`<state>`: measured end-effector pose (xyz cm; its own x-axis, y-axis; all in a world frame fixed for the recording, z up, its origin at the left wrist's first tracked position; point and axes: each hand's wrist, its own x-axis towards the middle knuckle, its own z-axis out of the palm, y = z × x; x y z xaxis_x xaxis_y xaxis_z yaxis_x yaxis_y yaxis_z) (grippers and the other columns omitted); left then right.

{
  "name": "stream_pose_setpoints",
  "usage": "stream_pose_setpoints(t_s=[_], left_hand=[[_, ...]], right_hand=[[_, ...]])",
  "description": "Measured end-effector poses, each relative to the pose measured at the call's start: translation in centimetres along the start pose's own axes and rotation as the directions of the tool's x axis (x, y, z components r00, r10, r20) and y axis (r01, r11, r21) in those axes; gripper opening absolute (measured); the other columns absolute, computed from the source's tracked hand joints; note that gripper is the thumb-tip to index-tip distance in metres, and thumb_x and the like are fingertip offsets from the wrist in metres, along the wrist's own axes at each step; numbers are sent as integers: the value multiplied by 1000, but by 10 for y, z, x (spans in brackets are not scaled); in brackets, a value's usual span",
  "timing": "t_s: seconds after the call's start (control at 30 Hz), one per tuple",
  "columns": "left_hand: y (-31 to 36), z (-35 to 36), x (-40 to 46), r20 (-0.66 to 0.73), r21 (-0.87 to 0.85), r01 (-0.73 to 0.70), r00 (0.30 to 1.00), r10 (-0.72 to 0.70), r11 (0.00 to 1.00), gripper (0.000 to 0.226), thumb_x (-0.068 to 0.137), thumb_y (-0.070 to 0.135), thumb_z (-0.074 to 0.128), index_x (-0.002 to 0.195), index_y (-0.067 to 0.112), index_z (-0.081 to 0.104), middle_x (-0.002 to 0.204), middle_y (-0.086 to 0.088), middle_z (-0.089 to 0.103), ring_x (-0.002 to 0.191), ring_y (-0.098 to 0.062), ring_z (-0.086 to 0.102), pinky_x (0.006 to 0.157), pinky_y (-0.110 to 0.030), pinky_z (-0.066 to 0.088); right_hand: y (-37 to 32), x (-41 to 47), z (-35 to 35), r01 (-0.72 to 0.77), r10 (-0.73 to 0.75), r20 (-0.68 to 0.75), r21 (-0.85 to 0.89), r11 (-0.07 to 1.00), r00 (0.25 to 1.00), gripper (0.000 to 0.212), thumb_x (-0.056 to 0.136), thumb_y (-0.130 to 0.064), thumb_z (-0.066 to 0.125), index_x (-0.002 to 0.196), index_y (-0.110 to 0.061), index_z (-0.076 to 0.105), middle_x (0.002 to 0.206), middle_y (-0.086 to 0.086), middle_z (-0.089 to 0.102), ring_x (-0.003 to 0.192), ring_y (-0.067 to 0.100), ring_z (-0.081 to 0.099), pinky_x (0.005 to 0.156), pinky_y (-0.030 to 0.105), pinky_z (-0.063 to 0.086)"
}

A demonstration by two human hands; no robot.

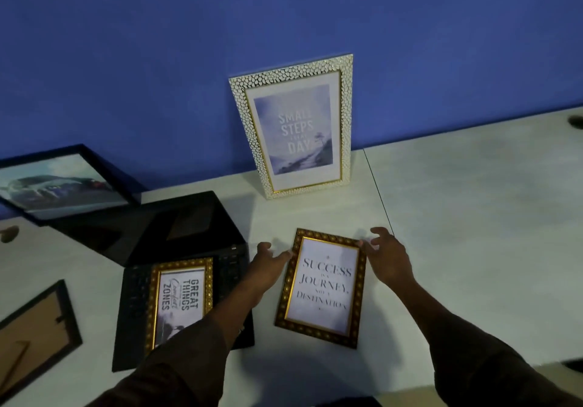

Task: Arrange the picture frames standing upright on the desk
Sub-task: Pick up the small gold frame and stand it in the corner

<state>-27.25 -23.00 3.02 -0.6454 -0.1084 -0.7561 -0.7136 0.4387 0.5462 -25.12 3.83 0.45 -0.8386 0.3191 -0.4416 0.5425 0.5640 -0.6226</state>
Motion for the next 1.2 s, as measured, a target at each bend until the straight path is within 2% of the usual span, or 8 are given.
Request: stream_pose_setpoints(t_s=[0.23, 0.4, 0.57, 0.67, 0.8, 0.93, 1.1, 1.2], left_hand=[[-30, 21, -7, 65, -1, 126, 990, -125, 992, 71, 92, 44, 61, 148, 5, 40, 142, -12, 53, 122, -26, 56, 86, -24, 39], [-68, 32, 34, 141, -144, 166, 979, -146, 976, 88, 56, 73, 70, 128, 23, 66, 127, -7, 68, 103, -27, 70, 89, -40, 58], [-41, 27, -22, 225, -188, 216, 959, -172, 958, 64, 83, 60, 63, 135, 23, 60, 130, -4, 67, 108, -22, 67, 72, -27, 52], [-48, 27, -42, 242, -216, 194, 960, -140, 957, 55, 90, 54, 59, 135, 22, 59, 130, -3, 68, 109, -19, 63, 86, -32, 46], [-63, 20, -67, 243, -288, 148, 967, -77, 946, 43, 96, 47, 56, 130, 20, 61, 120, -3, 73, 101, -17, 66, 72, -26, 46], [-85, -2, -92, 200, -360, 81, 980, -8, 929, 33, 97, 41, 58, 122, 21, 65, 115, -2, 73, 102, -17, 67, 79, -29, 48], [-130, -48, -127, 97, -465, -9, 993, 61, 885, 27, 98, 36, 57, 120, 22, 59, 110, 3, 68, 95, -10, 62, 73, -27, 46], [-163, -82, -145, 16, -508, -84, 994, 107, 857, 45, 95, 39, 61, 134, 18, 53, 128, -2, 64, 103, -10, 59, 83, -31, 45]], right_hand=[[29, -48, 29, -171, 171, 62, -15, 985, 983, 48, 93, -38, 62, 135, -15, 51, 115, 10, 72, 111, 31, 66, 91, 35, 48], [25, -58, 44, -271, 264, 67, 156, 950, 962, 42, 94, -38, 58, 129, -14, 54, 117, 11, 69, 100, 26, 64, 88, 36, 50], [25, -57, 39, -298, 292, 57, 205, 932, 955, 32, 96, -35, 58, 117, -12, 63, 103, 4, 66, 91, 21, 60, 75, 30, 45], [24, -62, 38, -268, 267, 30, 161, 950, 963, 31, 96, -35, 59, 114, -11, 69, 103, 3, 71, 90, 20, 64, 76, 32, 50], [14, -76, 39, -219, 224, -24, 119, 968, 974, 25, 95, -30, 60, 110, -13, 71, 102, 4, 74, 84, 19, 68, 67, 29, 53], [-10, -101, 46, -114, 119, -58, 82, 990, 991, 21, 96, -27, 60, 107, -14, 71, 96, 2, 75, 70, 14, 69, 54, 24, 50], [-49, -148, 74, 16, -13, -51, 66, 998, 999, 19, 93, -30, 58, 102, -18, 71, 96, 0, 76, 81, 22, 72, 77, 40, 61], [-75, -181, 95, 94, -91, -45, 80, 992, 995, 17, 92, -29, 58, 100, -18, 69, 94, 1, 75, 82, 22, 71, 72, 33, 57]])
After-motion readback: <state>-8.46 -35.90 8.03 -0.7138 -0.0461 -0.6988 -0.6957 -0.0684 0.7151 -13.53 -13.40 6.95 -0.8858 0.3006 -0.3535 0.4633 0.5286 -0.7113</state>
